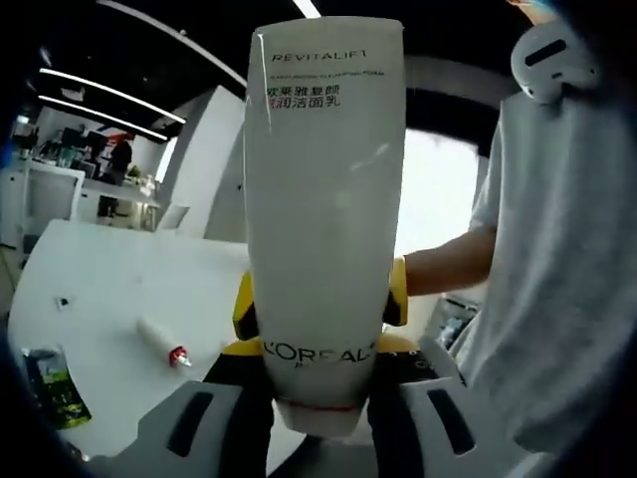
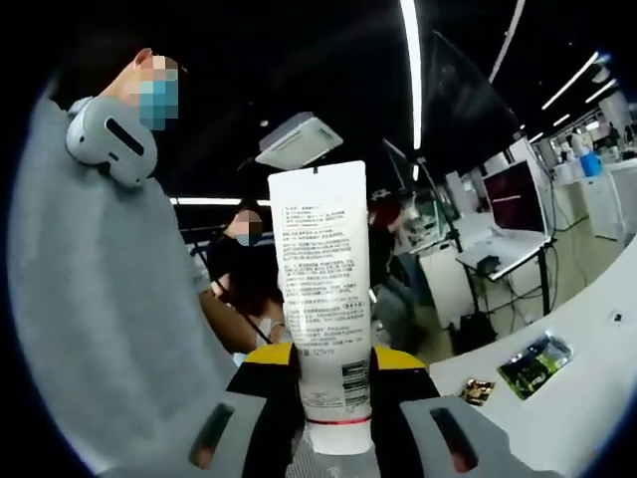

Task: Arrange the skincare products in the storage area until every visible bottle or jar stands upright without overlapping.

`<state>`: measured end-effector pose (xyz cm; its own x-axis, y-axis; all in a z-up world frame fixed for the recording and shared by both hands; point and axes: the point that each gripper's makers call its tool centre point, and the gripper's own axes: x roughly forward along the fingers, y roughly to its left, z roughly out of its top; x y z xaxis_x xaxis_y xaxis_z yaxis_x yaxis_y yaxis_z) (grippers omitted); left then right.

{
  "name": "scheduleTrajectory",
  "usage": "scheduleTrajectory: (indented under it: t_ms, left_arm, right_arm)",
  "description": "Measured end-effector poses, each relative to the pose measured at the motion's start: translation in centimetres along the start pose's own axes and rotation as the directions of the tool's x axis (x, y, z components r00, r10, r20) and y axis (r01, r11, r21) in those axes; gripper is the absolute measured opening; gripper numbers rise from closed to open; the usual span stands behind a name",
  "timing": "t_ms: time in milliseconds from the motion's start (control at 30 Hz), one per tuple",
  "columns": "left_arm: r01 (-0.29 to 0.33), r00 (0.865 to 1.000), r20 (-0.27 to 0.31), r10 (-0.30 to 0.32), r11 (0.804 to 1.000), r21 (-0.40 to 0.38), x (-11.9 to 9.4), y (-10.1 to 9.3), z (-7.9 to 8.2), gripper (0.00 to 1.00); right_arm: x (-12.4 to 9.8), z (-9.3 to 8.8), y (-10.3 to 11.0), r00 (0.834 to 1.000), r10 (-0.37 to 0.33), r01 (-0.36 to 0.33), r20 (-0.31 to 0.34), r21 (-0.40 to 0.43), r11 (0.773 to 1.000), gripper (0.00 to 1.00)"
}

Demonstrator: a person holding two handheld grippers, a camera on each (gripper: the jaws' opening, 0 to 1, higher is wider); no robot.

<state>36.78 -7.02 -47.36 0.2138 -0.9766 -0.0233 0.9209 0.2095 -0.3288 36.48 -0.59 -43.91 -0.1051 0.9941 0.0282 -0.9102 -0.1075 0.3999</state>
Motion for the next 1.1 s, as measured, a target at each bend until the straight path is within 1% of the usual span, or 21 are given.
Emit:
scheduleTrajectory:
  t_ms: [67,167,267,367,433,500,600,667,700,767,867,1033,1100]
  left_arm:
    - [0.007,1.000,-0.004,-0.007,1.000,-0.007,0.1,-0.1,-0.1,0.32]
    - [-0.004,1.000,-0.027,0.004,1.000,0.011,0.2,0.0,-0.5,0.31]
    - [-0.021,0.999,-0.034,0.022,0.999,0.027,0.1,0.2,-0.7,0.31]
    - [-0.041,0.998,-0.036,0.042,0.999,0.029,0.0,0.6,-0.7,0.31]
    - [-0.070,0.996,-0.046,0.072,0.997,0.041,-0.1,1.1,-0.8,0.31]
    - [-0.098,0.993,-0.058,0.102,0.993,0.064,-0.2,1.6,-1.0,0.31]
    - [-0.119,0.990,-0.068,0.123,0.991,0.067,-0.3,1.9,-1.2,0.31]
    - [-0.131,0.987,-0.083,0.137,0.989,0.073,-0.3,2.2,-1.5,0.31]
    - [-0.134,0.986,-0.094,0.139,0.989,0.064,-0.3,2.3,-1.7,0.31]
    - [-0.132,0.982,-0.122,0.141,0.988,0.076,-0.2,2.3,-2.1,0.31]
    - [-0.127,0.979,-0.149,0.136,0.989,0.071,-0.2,2.2,-2.6,0.31]
    - [-0.126,0.975,-0.178,0.136,0.990,0.069,0.0,2.2,-3.2,0.31]
    - [-0.119,0.972,-0.194,0.130,0.991,0.067,0.0,2.1,-3.5,0.31]
  right_arm:
    - [0.0,-0.1,0.0,1.000,-0.011,0.011,-0.005,-0.002,1.000,0.22]
    - [0.0,-0.4,0.0,1.000,-0.017,0.017,-0.015,-0.008,1.000,0.23]
    - [0.1,-0.5,-0.1,1.000,-0.021,0.020,-0.019,-0.010,1.000,0.23]
    - [0.3,-0.5,-0.4,0.999,-0.038,0.037,-0.022,-0.009,0.999,0.24]
    - [0.4,-0.6,-0.8,0.997,-0.061,0.060,-0.037,-0.013,0.998,0.25]
    - [0.6,-0.8,-1.0,0.996,-0.082,0.080,-0.044,-0.034,0.996,0.26]
    - [0.7,-0.8,-1.3,0.994,-0.101,0.100,-0.039,-0.028,0.995,0.27]
    - [0.7,-0.9,-1.5,0.993,-0.116,0.115,-0.032,-0.035,0.993,0.27]
    - [0.7,-0.8,-1.6,0.992,-0.120,0.119,-0.026,-0.033,0.992,0.27]
    - [0.7,-0.4,-1.5,0.993,-0.118,0.118,0.005,-0.018,0.993,0.28]
    - [0.6,0.5,-1.3,0.992,-0.121,0.122,0.035,-0.023,0.992,0.28]
    - [0.8,1.6,-1.2,0.992,-0.120,0.121,0.045,-0.038,0.992,0.30]
    - [0.9,1.8,-1.3,0.992,-0.122,0.123,0.044,-0.029,0.992,0.32]
